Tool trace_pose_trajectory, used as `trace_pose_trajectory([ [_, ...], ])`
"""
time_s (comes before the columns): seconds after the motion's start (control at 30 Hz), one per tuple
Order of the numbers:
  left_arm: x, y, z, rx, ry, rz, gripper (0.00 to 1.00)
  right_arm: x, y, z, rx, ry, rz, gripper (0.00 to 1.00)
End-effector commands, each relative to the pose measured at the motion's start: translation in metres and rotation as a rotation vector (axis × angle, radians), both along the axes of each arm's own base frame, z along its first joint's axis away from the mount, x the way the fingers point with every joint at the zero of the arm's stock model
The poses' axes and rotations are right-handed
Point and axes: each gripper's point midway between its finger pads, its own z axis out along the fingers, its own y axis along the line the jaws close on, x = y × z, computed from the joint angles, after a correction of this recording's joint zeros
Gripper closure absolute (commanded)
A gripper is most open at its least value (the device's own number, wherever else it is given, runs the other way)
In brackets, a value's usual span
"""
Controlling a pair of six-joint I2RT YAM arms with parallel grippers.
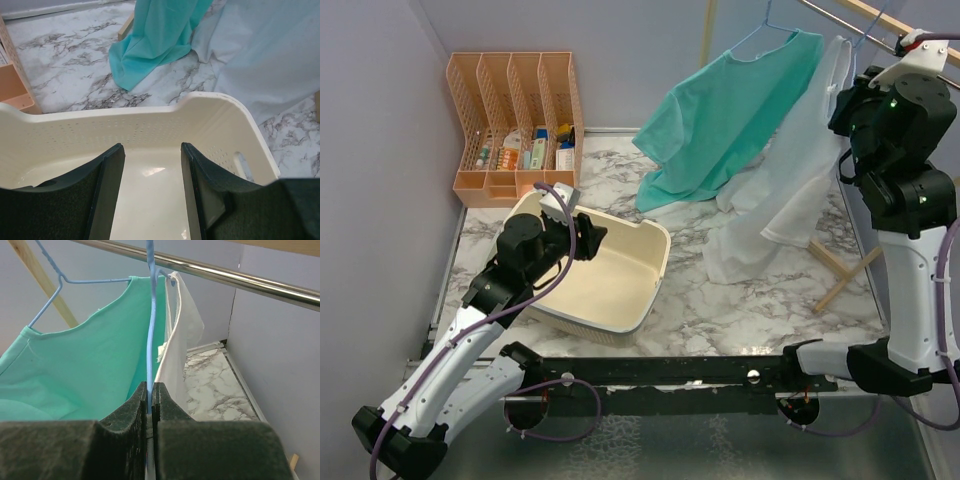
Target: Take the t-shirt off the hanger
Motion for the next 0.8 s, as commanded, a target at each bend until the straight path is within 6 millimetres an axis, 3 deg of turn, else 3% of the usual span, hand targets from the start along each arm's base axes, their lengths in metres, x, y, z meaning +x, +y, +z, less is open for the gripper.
trace_pose_trajectory([
  [0.0,-0.001,-0.002,0.009,-0.037,-0.037,-0.017,0.48,-0.015,0.003,0.031,-0.002,-0.128,0.051,0.99],
  [0.17,-0.002,-0.003,0.010,-0.038,-0.045,-0.031,0.48,-0.031,0.017,0.029,0.014,-0.123,0.147,0.99],
  [0.43,-0.012,-0.026,0.028,-0.072,-0.135,-0.189,0.34,-0.082,0.057,0.010,0.037,-0.079,0.429,0.99],
  [0.57,-0.017,-0.044,0.059,-0.127,-0.207,-0.295,0.30,-0.111,0.087,-0.001,0.035,-0.044,0.632,0.99],
  [0.77,-0.035,-0.076,0.131,-0.237,-0.327,-0.533,0.26,-0.159,0.129,-0.048,0.021,0.059,0.959,0.99],
])
